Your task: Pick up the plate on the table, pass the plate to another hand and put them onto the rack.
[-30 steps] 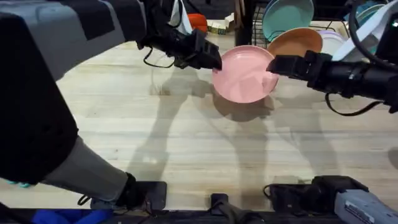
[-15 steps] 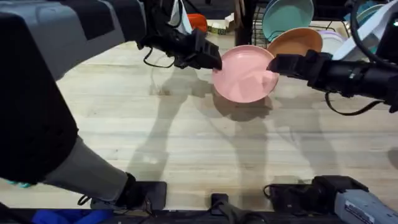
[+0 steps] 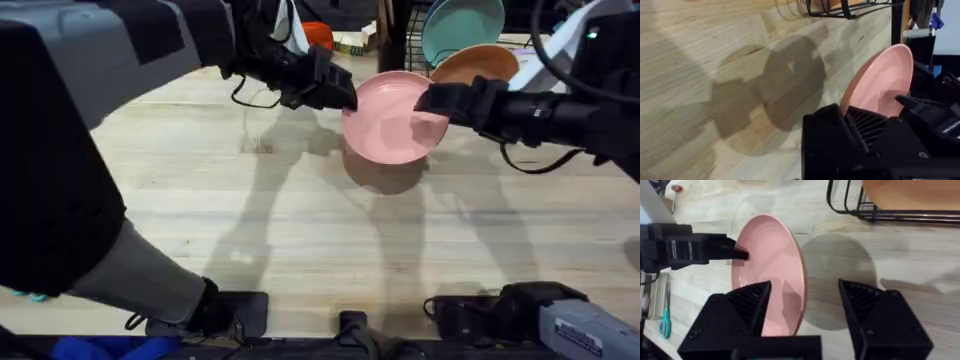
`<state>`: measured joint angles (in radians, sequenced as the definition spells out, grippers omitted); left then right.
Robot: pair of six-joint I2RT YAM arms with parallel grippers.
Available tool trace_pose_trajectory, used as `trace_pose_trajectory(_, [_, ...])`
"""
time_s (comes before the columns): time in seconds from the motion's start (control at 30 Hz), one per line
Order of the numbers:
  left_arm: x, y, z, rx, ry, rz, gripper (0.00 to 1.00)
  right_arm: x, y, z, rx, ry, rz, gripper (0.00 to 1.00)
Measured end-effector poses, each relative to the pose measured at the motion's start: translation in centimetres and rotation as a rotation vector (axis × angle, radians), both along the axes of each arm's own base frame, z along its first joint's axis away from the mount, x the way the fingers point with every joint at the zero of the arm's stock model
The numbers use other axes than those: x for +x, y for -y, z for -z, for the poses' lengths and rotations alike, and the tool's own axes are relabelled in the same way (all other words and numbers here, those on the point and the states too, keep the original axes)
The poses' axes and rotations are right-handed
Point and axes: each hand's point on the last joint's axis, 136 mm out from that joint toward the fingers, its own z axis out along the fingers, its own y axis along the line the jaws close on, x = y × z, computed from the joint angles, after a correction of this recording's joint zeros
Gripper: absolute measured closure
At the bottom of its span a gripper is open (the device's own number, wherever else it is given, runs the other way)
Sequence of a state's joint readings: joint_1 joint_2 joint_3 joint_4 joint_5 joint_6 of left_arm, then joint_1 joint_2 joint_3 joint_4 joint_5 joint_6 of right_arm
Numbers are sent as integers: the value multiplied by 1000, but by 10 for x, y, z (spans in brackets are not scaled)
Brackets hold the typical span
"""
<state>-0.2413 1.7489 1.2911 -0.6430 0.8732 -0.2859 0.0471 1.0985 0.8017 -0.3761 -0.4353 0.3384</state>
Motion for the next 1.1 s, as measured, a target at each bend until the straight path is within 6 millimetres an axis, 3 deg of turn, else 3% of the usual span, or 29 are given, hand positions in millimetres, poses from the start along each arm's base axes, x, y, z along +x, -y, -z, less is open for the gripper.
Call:
trace_pose_trajectory(0.3, [0,0,0,-2,0,1,960,0,-2,2,2,-5,-5,321])
trace_pose_trajectory(0.77, [0,0,0,-2,-2,-1,960,2,-2,-2,4,1,-3,438])
trace_pose_trajectory(1.1, [0,0,-1,-3,2,-1,960,-2,8,-19,5,46,29,483])
